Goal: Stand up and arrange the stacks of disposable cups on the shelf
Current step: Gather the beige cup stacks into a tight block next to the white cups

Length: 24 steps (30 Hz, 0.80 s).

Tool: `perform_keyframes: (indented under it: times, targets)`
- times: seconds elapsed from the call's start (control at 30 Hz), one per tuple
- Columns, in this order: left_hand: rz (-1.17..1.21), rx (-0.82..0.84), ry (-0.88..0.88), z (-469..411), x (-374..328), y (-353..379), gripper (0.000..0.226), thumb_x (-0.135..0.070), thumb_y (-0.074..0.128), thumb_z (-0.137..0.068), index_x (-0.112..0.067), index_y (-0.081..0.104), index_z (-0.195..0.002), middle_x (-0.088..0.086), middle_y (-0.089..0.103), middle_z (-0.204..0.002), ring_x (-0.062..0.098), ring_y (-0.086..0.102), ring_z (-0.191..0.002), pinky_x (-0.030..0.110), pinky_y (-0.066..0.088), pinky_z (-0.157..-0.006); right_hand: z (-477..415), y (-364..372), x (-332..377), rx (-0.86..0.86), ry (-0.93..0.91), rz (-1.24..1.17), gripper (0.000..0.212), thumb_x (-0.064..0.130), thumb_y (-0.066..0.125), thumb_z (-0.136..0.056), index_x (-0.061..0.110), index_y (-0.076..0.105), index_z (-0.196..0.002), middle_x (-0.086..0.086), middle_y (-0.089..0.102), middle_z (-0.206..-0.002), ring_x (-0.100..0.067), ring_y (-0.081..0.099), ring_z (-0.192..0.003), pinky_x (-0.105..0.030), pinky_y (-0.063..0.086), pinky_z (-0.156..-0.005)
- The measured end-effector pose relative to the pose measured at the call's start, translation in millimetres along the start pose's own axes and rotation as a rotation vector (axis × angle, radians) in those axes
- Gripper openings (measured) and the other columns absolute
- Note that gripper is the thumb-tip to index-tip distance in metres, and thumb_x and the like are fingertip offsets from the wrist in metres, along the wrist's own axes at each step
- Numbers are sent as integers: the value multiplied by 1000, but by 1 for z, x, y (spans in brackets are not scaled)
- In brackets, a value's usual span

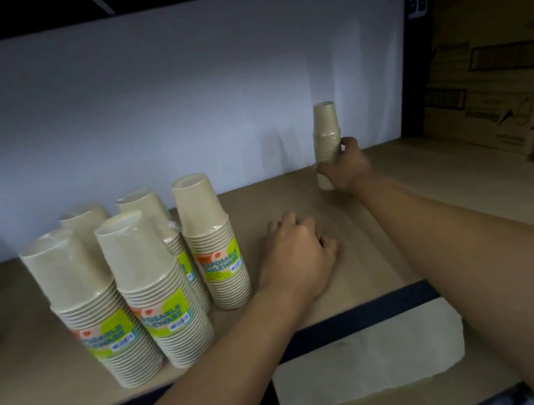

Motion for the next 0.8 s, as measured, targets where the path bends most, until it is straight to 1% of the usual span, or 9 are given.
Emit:
perform_keyframes:
  times: [0.07,0.13,0.27,0.43,0.5,0.57,0.67,0.7,0.8]
  targets:
    - [0,-1,-5,-1,1,1,24,-34,52,-88,-12,63,-89,14,58,-103,34,48,-101,39,40,-96,2,-2,1,-21,6,6,63,27,74,-86,6,42,-136,-14,57,-134,-34,56,-121,-40,46,-95]
    - [-1,-7,-10,-1,2,2,25,-34,52,-87,-12,63,-89,14,58,-103,34,48,-101,40,40,-95,9,-6,2,-36,10,-4,60,26,75,-85,6,44,-133,-14,58,-131,-33,57,-118,-40,48,-93]
    - [4,-11,-10,0,3,3,27,-36,50,-85,-12,62,-88,14,58,-100,35,51,-100,41,44,-93,40,-19,0,-87,11,-57,59,28,77,-81,9,49,-128,-9,60,-125,-28,59,-113,-31,44,-83]
    - [55,-6,17,16,-8,-11,24,-33,52,-84,-10,60,-86,14,57,-97,34,54,-98,42,48,-84,99,-37,7,-68,-12,-79,62,40,79,-70,15,57,-123,-9,63,-116,-26,61,-106,-40,53,-89]
    - [84,-18,43,31,-16,-20,24,-34,54,-84,-10,59,-85,13,55,-97,33,54,-98,43,48,-83,130,-43,11,-60,-29,-101,60,43,78,-66,21,55,-116,-7,61,-114,-22,61,-102,-43,54,-87]
    - [100,-53,74,49,-22,-32,26,-35,56,-83,-10,61,-86,12,55,-94,32,54,-97,43,48,-82,163,-49,18,-37,-48,-145,57,40,78,-67,23,49,-113,-5,60,-113,-18,61,-98,-38,55,-82]
    - [146,-125,103,75,-23,-58,24,-32,61,-81,-10,65,-87,11,57,-88,33,57,-92,40,47,-81,207,-53,32,28,-56,-241,53,25,76,-78,19,42,-120,1,60,-105,-7,61,-87,-16,50,-64]
    - [165,-144,110,85,-20,-67,21,-31,62,-81,-11,65,-85,11,56,-86,31,57,-89,40,47,-81,220,-53,36,35,-67,-261,53,22,75,-81,19,40,-120,2,60,-103,-5,61,-85,-15,49,-62]
    - [216,-188,126,112,-6,-94,17,-31,63,-83,-13,64,-81,5,55,-84,23,55,-85,36,44,-80,254,-48,53,48,-94,-286,51,23,71,-86,21,33,-120,7,57,-101,-5,60,-86,-22,50,-68]
Point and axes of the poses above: each hand's wrist, its own z-axis away from the middle knuckle, its own y-axis out of the palm, x = y × z, the point moved 2 cm from there along -z, towards the middle knuckle
